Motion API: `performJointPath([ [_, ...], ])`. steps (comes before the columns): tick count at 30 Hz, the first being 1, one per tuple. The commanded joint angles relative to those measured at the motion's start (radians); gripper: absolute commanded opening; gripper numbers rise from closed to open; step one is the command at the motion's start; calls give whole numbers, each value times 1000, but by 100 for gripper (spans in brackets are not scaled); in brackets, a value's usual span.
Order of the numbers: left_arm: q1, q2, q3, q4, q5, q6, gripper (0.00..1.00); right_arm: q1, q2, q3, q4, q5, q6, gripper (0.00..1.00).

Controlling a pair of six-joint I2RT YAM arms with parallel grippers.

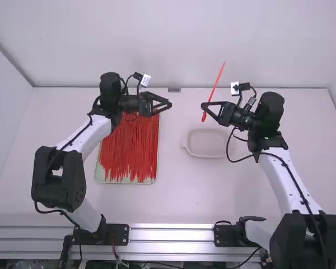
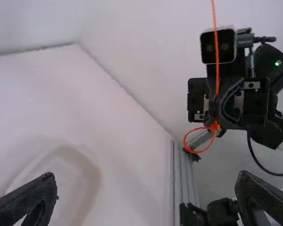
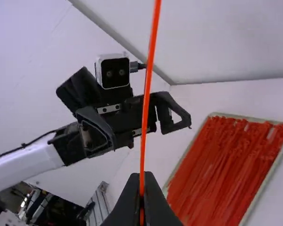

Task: Fasten the cable tie

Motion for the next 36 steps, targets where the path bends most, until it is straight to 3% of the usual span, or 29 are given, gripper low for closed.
performJointPath([
  [1,5,-4,21,-93,-70,190,99,-16,-6,25,-36,-5,-115,0],
  [9,0,-3,21,-417,-107,427,99,-25,-6,25,-253,162,-292,0],
  [14,0,-3,21,-562,-113,525,99,16,-6,25,-339,323,-379,0],
  [21,0,-3,21,-693,-266,551,99,95,-6,22,-437,583,-430,0],
  [26,0,-3,19,-735,-320,560,99,156,13,-42,-372,780,-427,0],
  [36,0,-3,18,-779,-317,623,99,135,135,-162,-183,826,-369,0],
])
